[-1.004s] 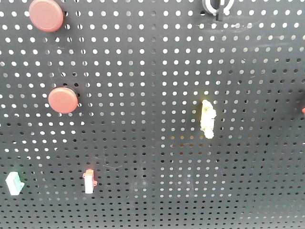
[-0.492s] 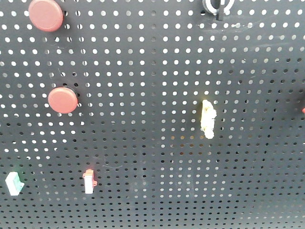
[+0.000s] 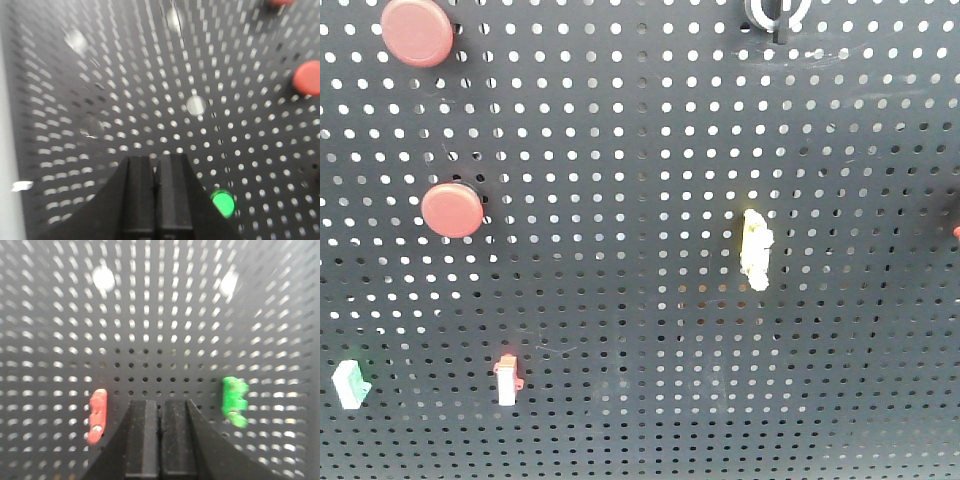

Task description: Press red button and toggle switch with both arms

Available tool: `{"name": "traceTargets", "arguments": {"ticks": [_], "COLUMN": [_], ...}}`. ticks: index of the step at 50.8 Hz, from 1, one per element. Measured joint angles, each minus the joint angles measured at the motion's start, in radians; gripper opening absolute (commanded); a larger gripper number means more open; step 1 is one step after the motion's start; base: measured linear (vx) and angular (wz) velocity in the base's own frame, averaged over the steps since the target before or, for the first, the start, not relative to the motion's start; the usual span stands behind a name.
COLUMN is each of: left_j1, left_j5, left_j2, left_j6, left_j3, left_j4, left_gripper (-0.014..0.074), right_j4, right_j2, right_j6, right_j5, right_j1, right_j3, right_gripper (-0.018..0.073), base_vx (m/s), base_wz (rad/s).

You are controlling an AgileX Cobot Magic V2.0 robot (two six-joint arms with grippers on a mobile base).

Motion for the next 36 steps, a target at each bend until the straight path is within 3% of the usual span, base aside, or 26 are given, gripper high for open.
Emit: {"name": "traceTargets", "arguments": {"ticks": [6, 10, 16, 27, 31, 36], "left_j1": [0.000, -0.020, -0.091, -0.270, -0.331, -0.401], "left_j5": [-0.086, -0.123, -0.160, -0.198, -0.200, -0.183], "left_j2": [0.130, 0.205, 0.316, 0.486, 0.539, 0.606], "left_j6": [-0.034, -0.084, -0.190, -0.501, -0.576, -0.620], "left_j3": [-0.091, -0.178, -0.299, -0.430, -0.431, -0.431], "left_j4": [-0.006, 0.030, 0.181, 0.541, 0.626, 0.667], "left_gripper": [0.0001, 0.0001, 0.0001, -0.0001, -0.0001, -0.0001], "right_j4": [0.004, 0.003, 0.003, 0.004, 0.004, 0.004], "right_j2": [0.049, 0.077, 0.115, 0.149, 0.150, 0.150], "right_j6": [0.002, 0.003, 0.004, 0.004, 0.004, 0.004], "right_j5": [-0.057, -0.064, -0.064, -0.065, -0.067, -0.068], "right_j1": [0.000, 0.000, 0.000, 0.000, 0.000, 0.000], "right_j3": [0.000, 0.000, 0.000, 0.000, 0.000, 0.000], "right_gripper": [0.0000, 0.0000, 0.0000, 0.0000, 0.0000, 0.0000], "base_vx": [0.00, 0.00, 0.00, 0.00, 0.00, 0.00], "base_wz": [0.00, 0.00, 0.00, 0.00, 0.00, 0.00]}}
